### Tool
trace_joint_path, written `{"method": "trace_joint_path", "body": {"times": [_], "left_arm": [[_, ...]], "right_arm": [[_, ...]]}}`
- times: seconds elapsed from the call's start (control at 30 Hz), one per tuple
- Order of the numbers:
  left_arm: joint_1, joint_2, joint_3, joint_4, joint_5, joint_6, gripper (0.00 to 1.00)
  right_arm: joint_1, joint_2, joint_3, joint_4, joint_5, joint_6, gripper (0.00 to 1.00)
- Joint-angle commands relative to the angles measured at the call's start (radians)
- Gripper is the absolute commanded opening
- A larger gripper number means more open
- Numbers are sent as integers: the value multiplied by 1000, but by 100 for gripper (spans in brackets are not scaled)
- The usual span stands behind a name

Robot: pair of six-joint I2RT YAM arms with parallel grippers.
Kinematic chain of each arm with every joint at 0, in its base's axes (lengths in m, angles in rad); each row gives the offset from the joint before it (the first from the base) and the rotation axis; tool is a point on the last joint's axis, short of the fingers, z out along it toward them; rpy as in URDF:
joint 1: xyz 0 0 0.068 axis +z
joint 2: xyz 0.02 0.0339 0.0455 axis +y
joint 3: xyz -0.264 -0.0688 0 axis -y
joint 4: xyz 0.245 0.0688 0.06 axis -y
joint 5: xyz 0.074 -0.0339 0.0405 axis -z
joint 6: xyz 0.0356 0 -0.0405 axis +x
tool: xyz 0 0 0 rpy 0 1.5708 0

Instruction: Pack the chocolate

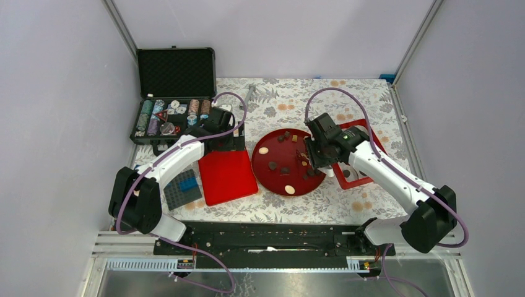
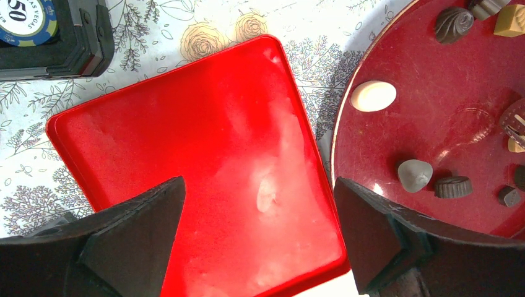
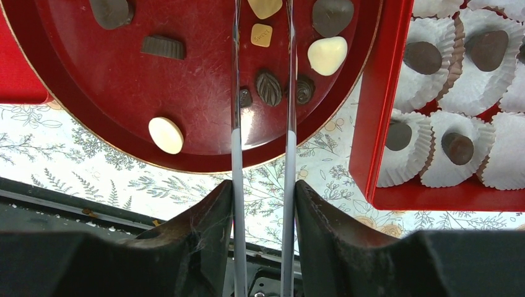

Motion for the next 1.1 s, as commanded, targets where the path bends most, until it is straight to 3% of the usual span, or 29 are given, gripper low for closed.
{"method": "trace_joint_path", "body": {"times": [0.0,0.17,0.67,1.07], "left_arm": [[6,7,28,25,-20,7,99],[5,7,26,26,-18,7,99],[5,5,26,26,-9,6,99],[6,-1,31,26,-1,12,99]], "right_arm": [[13,1,-7,21,26,-17,45],[13,5,-23,22,24,-14,43],[14,-19,30,32,70,24,19],[-52,-128,99,-96,278,146,12]]}}
